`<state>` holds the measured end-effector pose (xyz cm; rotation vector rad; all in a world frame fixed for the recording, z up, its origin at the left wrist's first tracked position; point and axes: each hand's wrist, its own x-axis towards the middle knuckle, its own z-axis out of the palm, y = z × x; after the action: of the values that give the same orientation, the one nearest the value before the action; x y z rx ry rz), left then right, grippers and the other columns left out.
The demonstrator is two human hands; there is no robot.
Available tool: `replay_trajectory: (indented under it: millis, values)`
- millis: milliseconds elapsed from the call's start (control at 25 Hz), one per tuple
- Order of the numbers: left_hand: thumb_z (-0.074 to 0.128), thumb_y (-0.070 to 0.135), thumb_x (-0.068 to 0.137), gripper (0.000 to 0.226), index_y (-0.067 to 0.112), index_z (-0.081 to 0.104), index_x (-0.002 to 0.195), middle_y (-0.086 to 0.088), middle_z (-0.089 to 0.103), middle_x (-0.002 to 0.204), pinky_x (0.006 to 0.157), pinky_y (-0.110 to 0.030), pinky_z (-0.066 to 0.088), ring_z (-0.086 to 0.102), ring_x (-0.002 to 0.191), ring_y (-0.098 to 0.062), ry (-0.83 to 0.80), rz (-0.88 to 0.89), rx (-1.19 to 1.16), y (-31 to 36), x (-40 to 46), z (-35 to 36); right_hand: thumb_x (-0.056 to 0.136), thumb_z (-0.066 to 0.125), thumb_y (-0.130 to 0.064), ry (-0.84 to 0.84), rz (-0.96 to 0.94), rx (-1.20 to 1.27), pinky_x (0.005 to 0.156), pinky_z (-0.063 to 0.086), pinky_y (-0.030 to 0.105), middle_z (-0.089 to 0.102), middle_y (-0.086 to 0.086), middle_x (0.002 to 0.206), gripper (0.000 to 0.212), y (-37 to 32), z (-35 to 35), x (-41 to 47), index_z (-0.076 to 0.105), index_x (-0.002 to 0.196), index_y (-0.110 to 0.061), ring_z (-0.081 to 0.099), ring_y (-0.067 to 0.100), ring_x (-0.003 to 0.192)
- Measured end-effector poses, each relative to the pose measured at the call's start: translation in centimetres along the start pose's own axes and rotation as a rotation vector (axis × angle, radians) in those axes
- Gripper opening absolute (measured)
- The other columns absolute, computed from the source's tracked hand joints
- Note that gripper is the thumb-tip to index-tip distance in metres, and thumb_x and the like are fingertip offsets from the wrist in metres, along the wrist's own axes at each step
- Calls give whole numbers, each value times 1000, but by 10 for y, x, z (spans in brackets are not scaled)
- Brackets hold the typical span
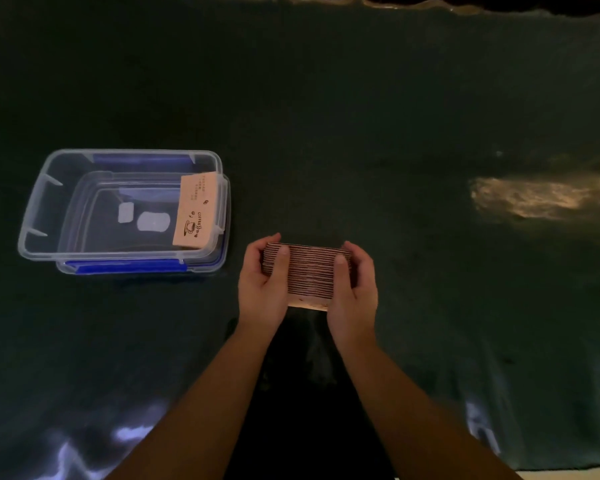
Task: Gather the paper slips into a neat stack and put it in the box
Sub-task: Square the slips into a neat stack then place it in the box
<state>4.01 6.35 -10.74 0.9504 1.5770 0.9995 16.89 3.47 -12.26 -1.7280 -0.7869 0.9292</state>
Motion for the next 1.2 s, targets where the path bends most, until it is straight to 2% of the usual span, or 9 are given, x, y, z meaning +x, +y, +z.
replay_trajectory:
  millis: [120,280,400,560,720,840,1000,1120,1200]
  values:
    - [59,25,105,22,35,66,123,13,69,127,96,-36,59,67,113,-4,53,-17,-60,-2,1,5,110,57,-25,-9,8,25,97,59,24,66,-16,131,30,0,0,4,64,139,-27,65,-3,116]
    - [58,28,106,19,39,72,113,15,75,111,96,-34,57,69,104,2,59,-52,-88,3,8,2,110,57,-30,17,2,86,86,57,14,70,-15,125,20,-3,1,9,67,126,-34,67,-5,110]
    - [65,22,102,21,39,77,105,27,77,106,100,-35,57,71,102,6,102,-163,-169,9,13,5,107,64,-26,67,119,148,72,58,12,76,-11,114,14,-5,2,16,74,115,-32,72,-7,97]
    - [59,21,105,28,44,75,110,28,76,110,105,-40,55,69,106,5,56,-151,-148,16,9,5,108,60,-26,66,147,145,85,61,23,76,-14,119,20,-7,6,13,75,121,-31,72,2,108]
    - [58,24,106,35,54,75,103,23,76,110,103,-46,58,72,107,-3,1,-167,-146,14,8,0,110,55,-29,46,104,129,73,54,7,75,-17,109,22,-13,3,16,72,109,-41,68,-12,98]
    - [52,23,108,33,47,74,116,18,76,118,107,-46,56,72,111,-5,-67,-190,-171,14,7,-3,112,50,-28,-24,119,101,77,53,5,72,-17,122,26,-7,0,19,71,124,-37,67,-13,102]
    - [30,32,114,43,31,65,138,10,66,140,116,-46,45,63,127,-10,-247,-78,-103,10,5,-11,116,41,-36,-180,178,189,83,54,6,60,-13,145,35,-5,-6,17,54,147,-43,66,-7,116]
    - [25,48,111,45,42,58,140,20,63,141,111,-35,45,61,125,0,-308,-40,-42,9,8,-15,115,39,-36,-205,116,249,85,54,6,60,-18,141,43,-4,-7,15,47,157,-32,66,-14,113]
    - [27,50,110,42,43,61,133,17,69,127,102,-30,48,65,114,4,-225,6,-12,8,8,-12,114,41,-38,-140,59,222,84,58,16,67,-12,129,39,-5,-4,12,55,149,-30,70,-4,108]
